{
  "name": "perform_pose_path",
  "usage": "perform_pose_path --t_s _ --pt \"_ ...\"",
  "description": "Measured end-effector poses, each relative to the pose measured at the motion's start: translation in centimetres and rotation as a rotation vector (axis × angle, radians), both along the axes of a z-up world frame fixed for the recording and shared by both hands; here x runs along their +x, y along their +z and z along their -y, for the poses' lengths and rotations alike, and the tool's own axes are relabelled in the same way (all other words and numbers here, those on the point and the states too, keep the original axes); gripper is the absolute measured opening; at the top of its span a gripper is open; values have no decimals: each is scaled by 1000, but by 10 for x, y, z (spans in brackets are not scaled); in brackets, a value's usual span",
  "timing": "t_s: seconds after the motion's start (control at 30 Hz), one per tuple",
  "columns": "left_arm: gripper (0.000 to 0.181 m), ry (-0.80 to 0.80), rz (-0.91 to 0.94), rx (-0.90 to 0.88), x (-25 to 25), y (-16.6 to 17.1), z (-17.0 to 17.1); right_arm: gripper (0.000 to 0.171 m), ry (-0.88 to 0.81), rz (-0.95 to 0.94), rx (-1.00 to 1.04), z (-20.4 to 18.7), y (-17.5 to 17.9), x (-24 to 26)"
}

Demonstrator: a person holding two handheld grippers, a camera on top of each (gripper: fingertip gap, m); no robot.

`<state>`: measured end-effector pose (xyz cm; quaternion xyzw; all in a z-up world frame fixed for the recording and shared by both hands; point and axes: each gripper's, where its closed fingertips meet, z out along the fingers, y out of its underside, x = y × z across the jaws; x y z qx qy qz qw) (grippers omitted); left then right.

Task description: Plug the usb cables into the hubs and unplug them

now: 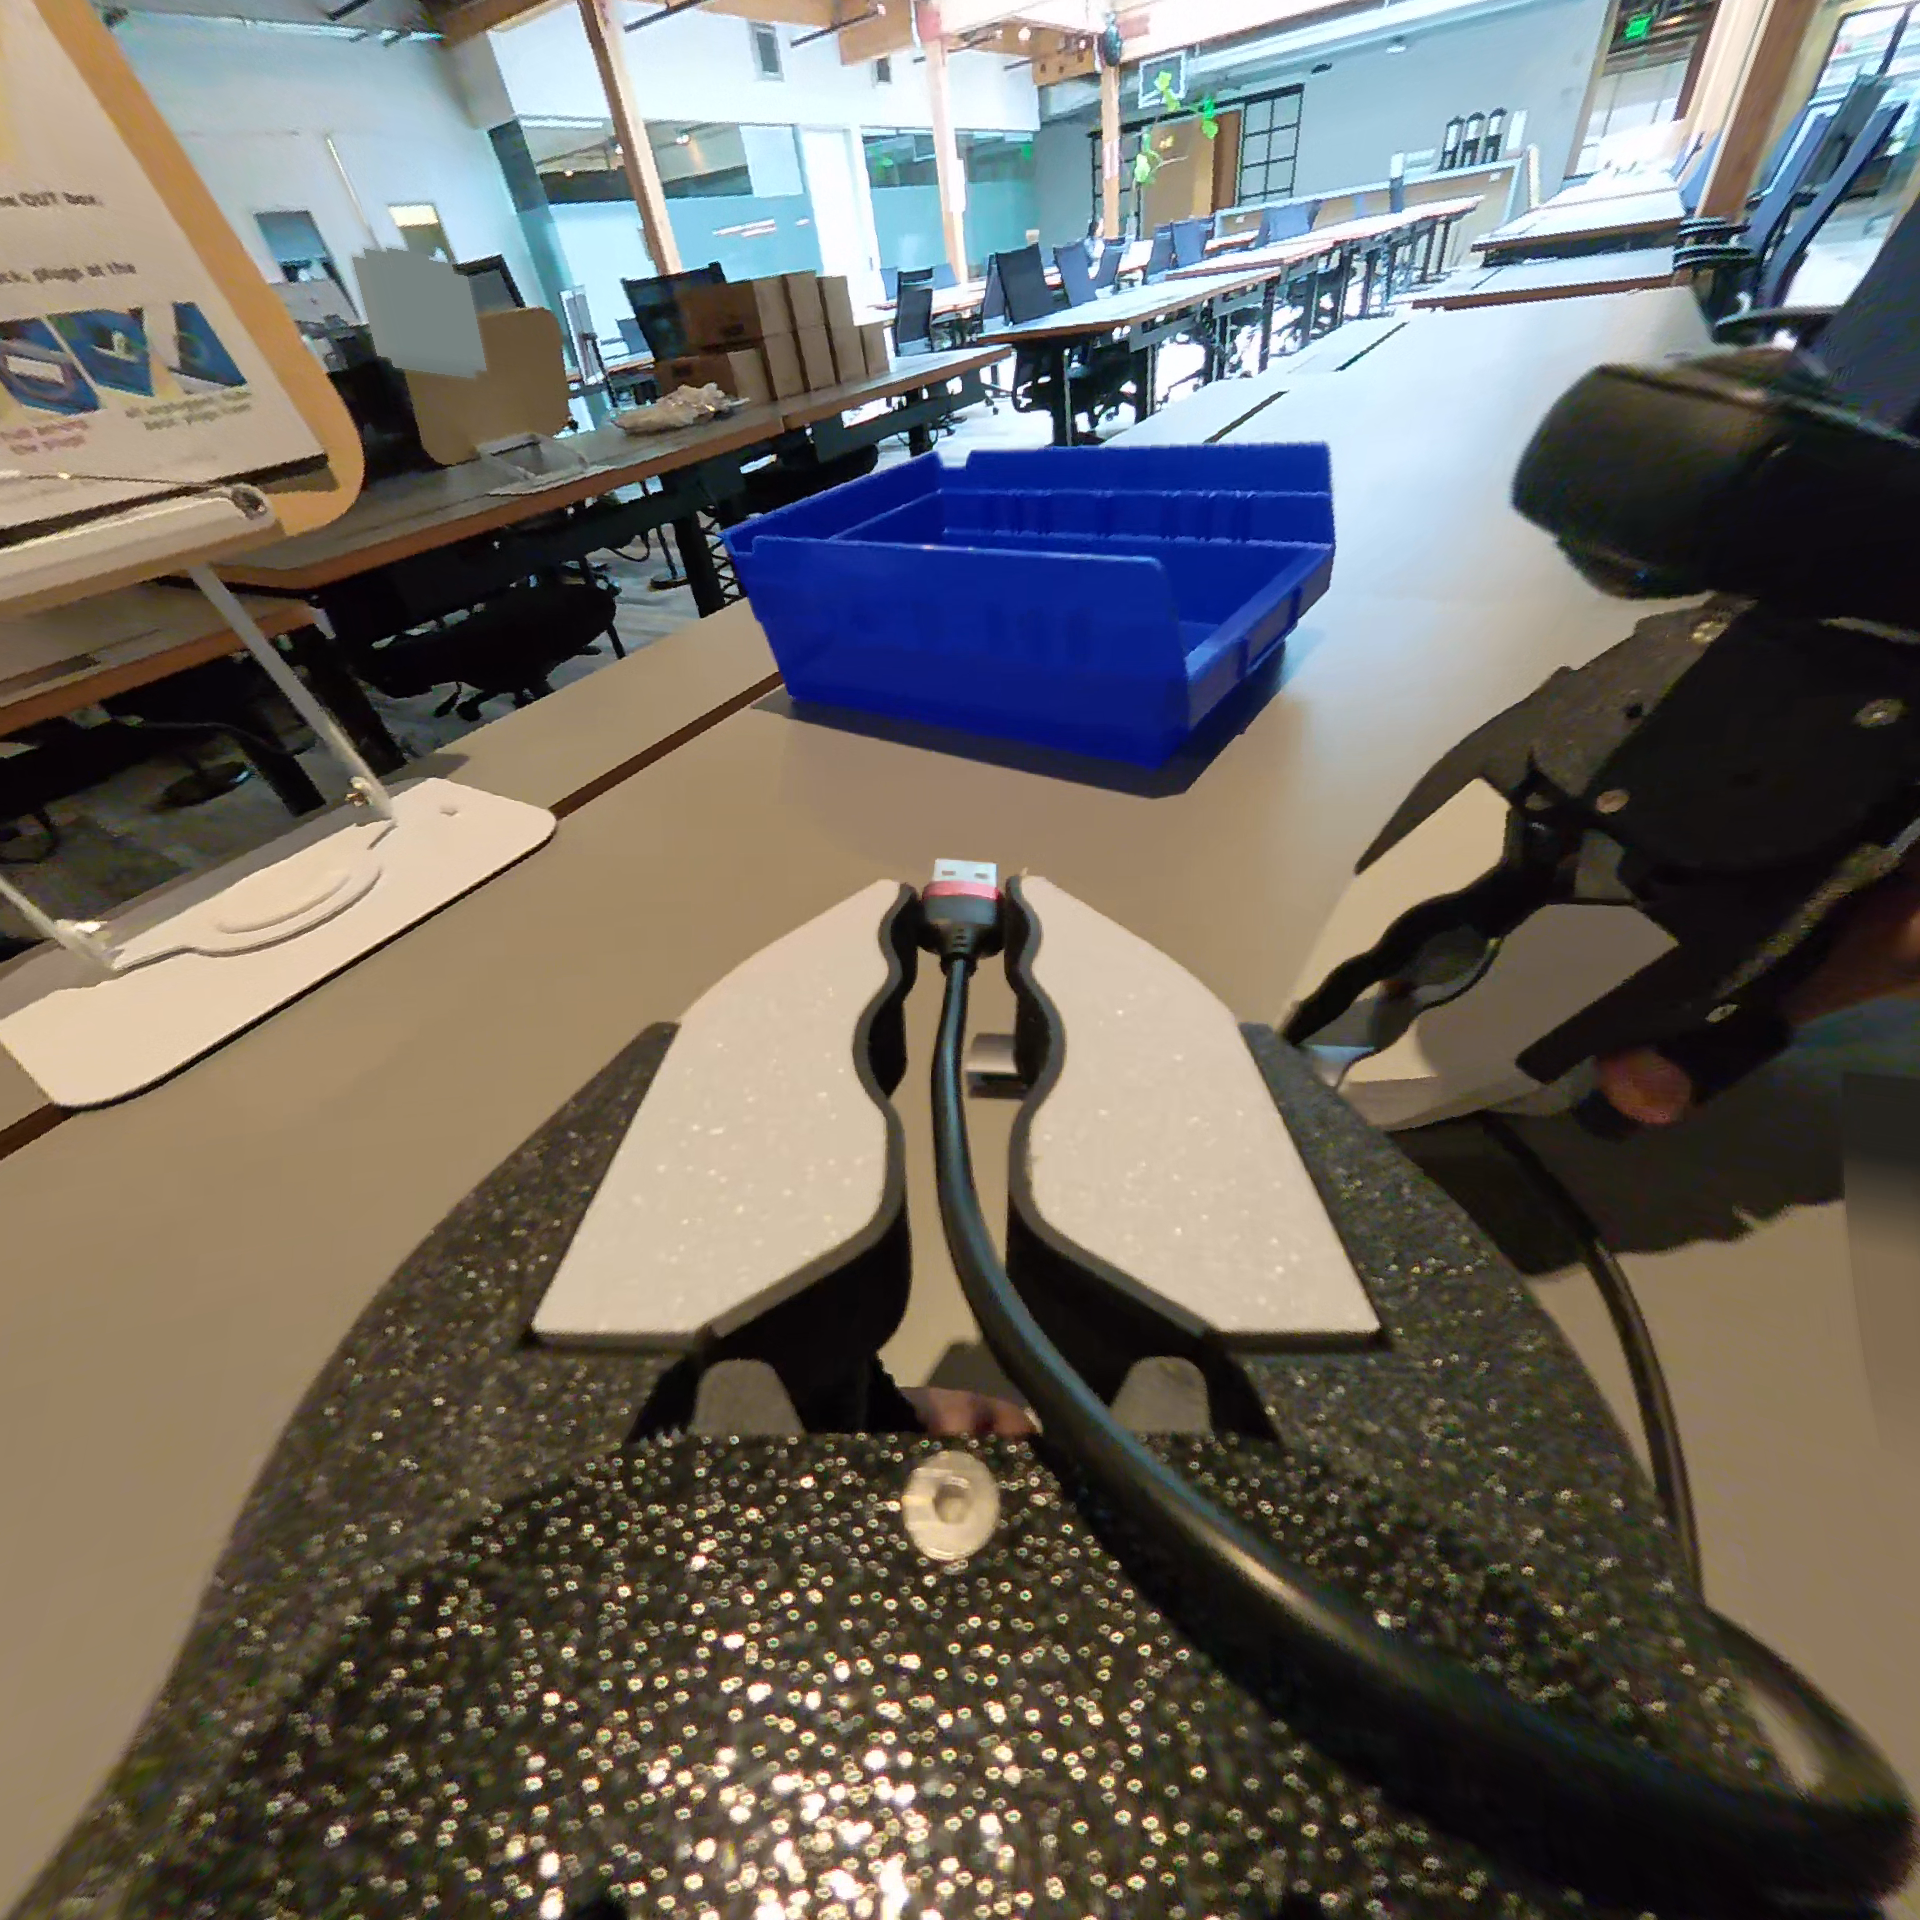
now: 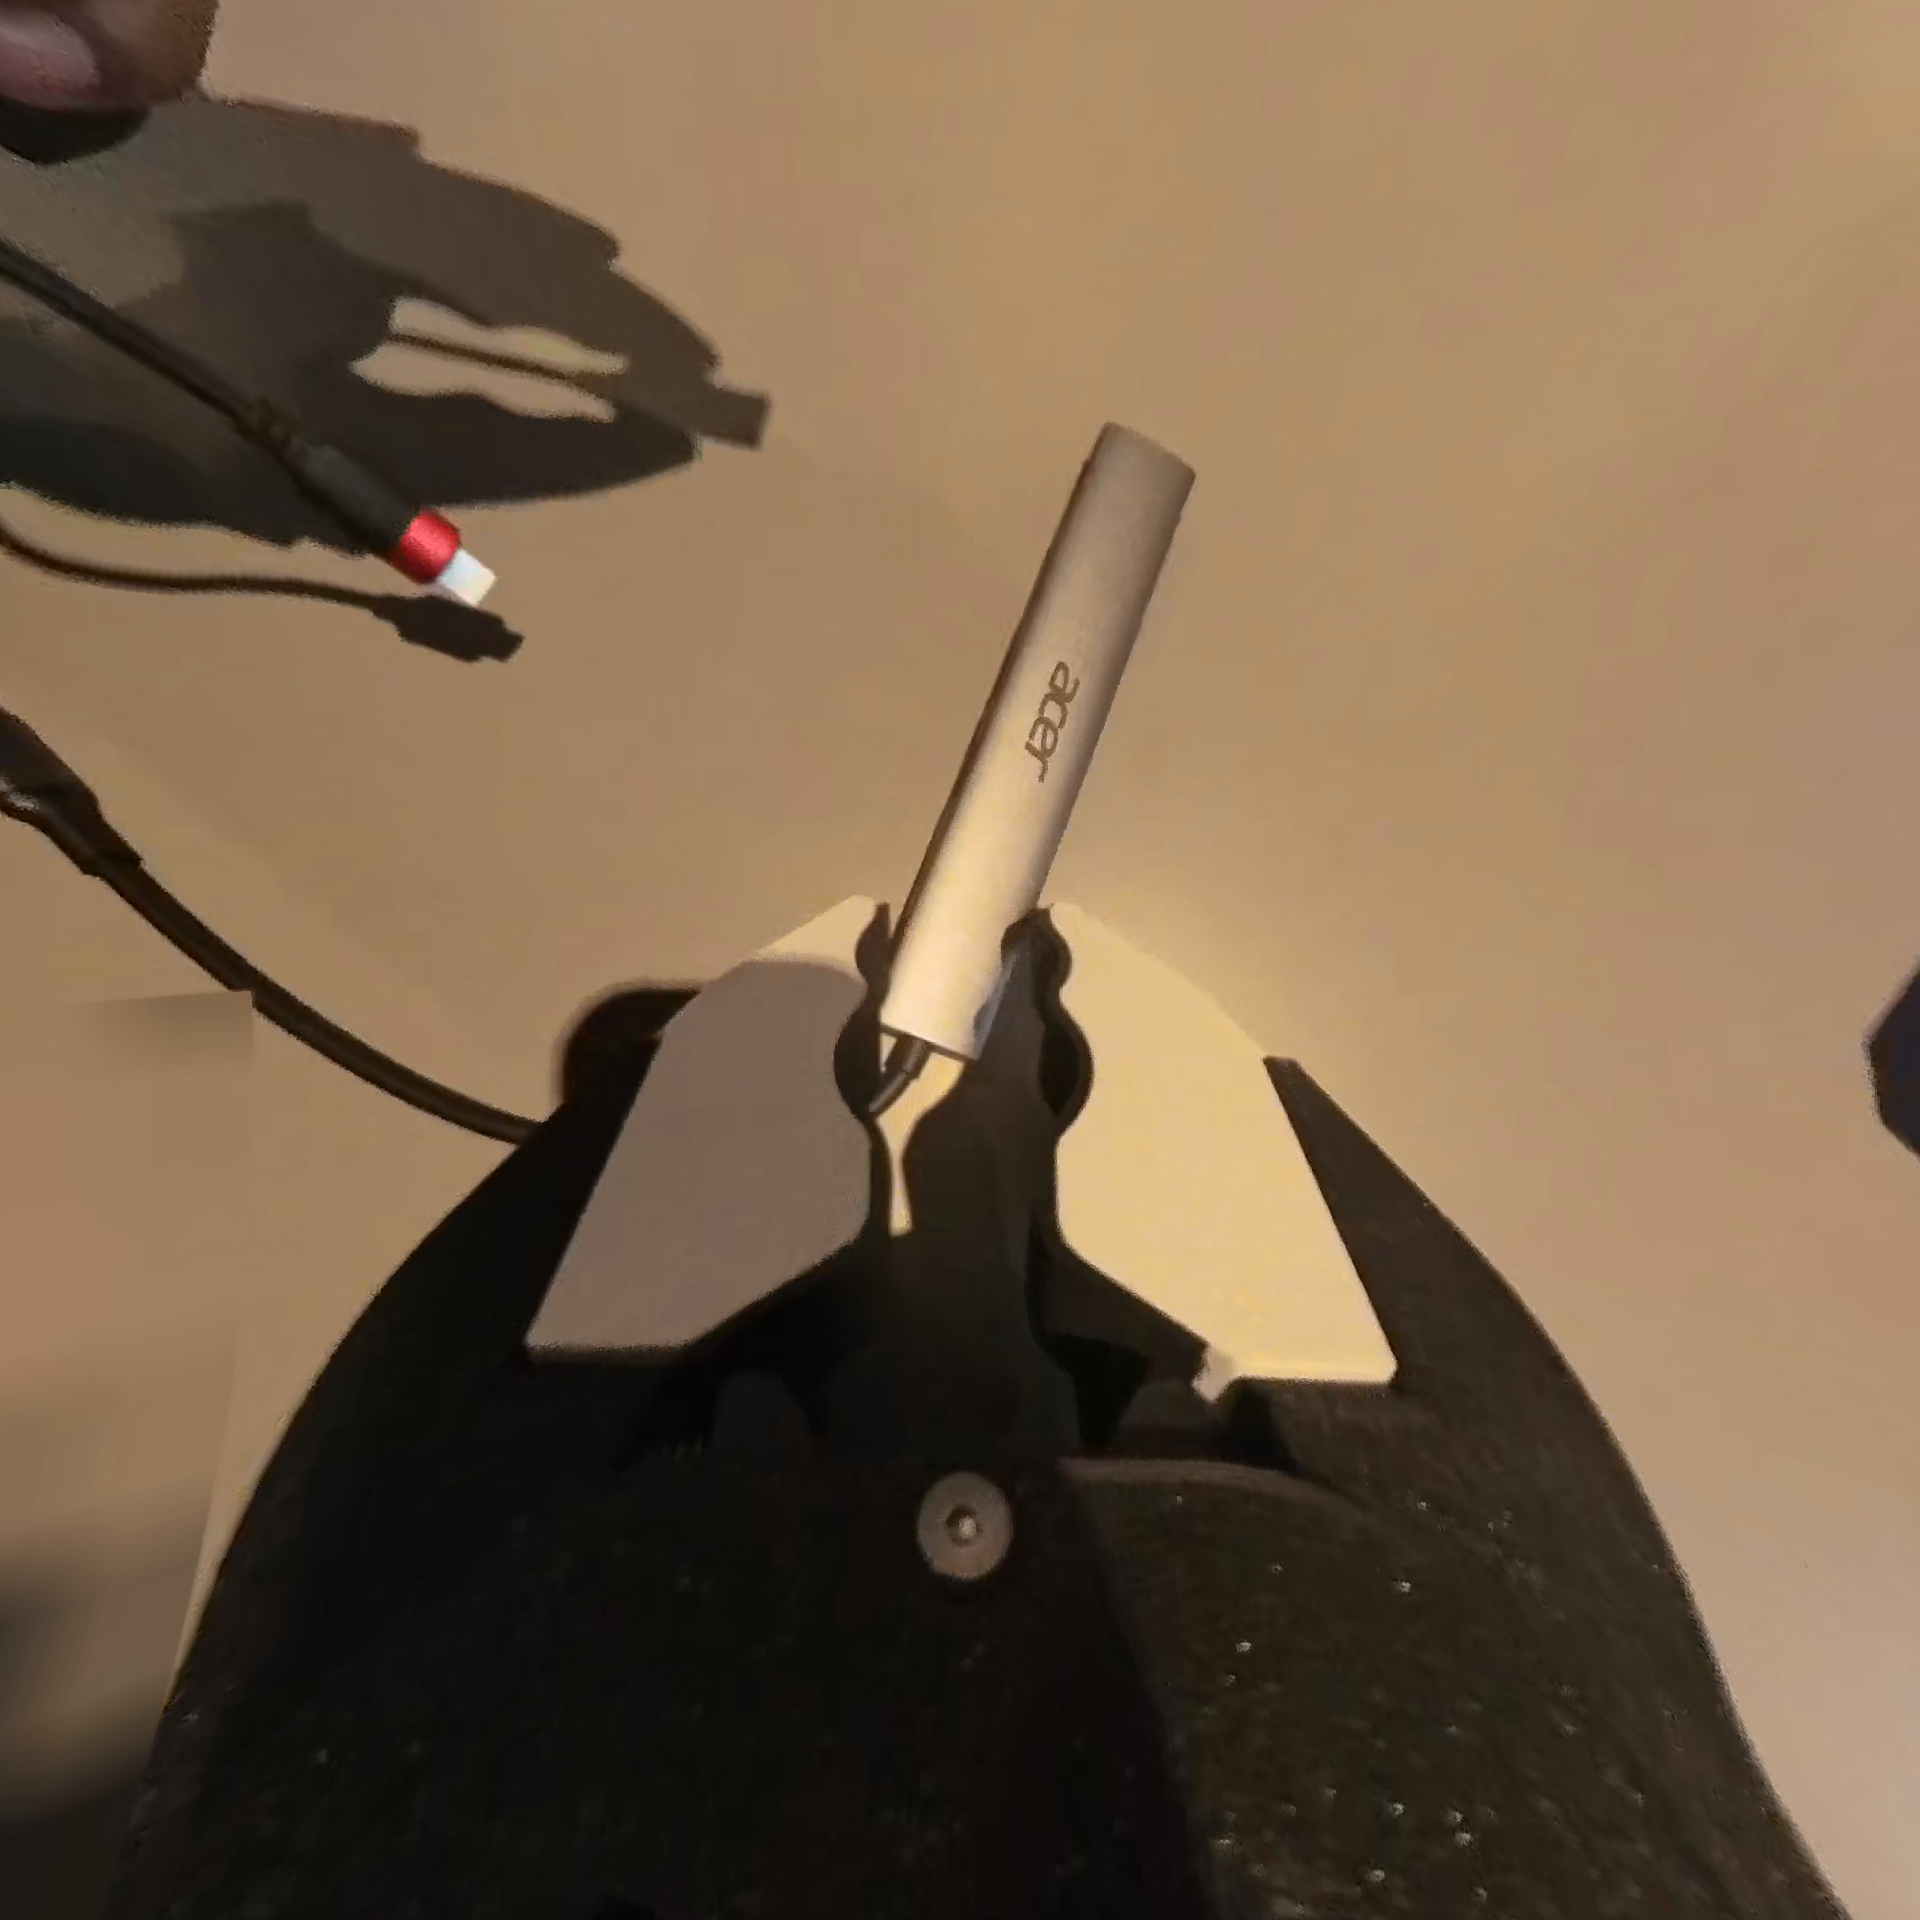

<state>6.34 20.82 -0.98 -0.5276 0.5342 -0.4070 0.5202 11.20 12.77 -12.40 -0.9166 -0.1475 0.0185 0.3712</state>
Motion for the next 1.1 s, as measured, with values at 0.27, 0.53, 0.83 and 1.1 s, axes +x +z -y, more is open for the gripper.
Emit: perform_pose_path --t_s 0.27,0.53,0.83,1.1 --pt "15 -69 -76 29 0 -13 8 23 26 -63 38 -21 6 3" --pt "15 -81 -108 30 3 -26 9 23 44 -205 235 -28 36 2" --pt "15 -55 -53 80 10 -22 18 23 112 -495 358 -25 65 -15" --pt "15 -64 -2 -22 6 -14 16 22 140 -654 389 -22 78 -20"
